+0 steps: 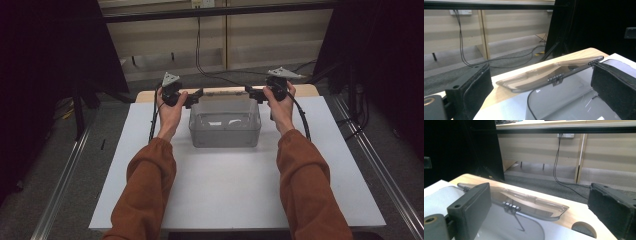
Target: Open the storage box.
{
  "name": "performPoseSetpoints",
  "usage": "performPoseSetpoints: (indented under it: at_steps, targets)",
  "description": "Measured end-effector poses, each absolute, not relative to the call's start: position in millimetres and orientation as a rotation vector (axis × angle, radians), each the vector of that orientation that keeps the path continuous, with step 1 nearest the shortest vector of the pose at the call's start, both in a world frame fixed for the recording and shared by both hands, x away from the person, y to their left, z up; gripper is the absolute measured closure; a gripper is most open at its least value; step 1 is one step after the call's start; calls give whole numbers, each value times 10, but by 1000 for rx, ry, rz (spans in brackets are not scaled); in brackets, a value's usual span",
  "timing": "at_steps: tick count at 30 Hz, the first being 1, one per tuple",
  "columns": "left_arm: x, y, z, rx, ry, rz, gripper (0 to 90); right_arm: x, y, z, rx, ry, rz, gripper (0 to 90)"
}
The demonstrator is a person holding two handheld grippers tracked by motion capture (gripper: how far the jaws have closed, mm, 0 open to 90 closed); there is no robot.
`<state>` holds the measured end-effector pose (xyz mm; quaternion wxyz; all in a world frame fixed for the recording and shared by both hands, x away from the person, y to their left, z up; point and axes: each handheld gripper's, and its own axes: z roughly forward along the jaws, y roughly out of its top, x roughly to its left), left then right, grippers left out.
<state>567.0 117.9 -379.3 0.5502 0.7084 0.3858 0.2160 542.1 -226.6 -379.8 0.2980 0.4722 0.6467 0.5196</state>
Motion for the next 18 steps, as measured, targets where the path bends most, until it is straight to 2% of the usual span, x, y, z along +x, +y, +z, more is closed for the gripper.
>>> performPoseSetpoints:
  at_steps: [18]
  targets:
    - [5249,1388,-3747,1656,861,581,47,5008,-2307,-3714,1168,1654,1344,27]
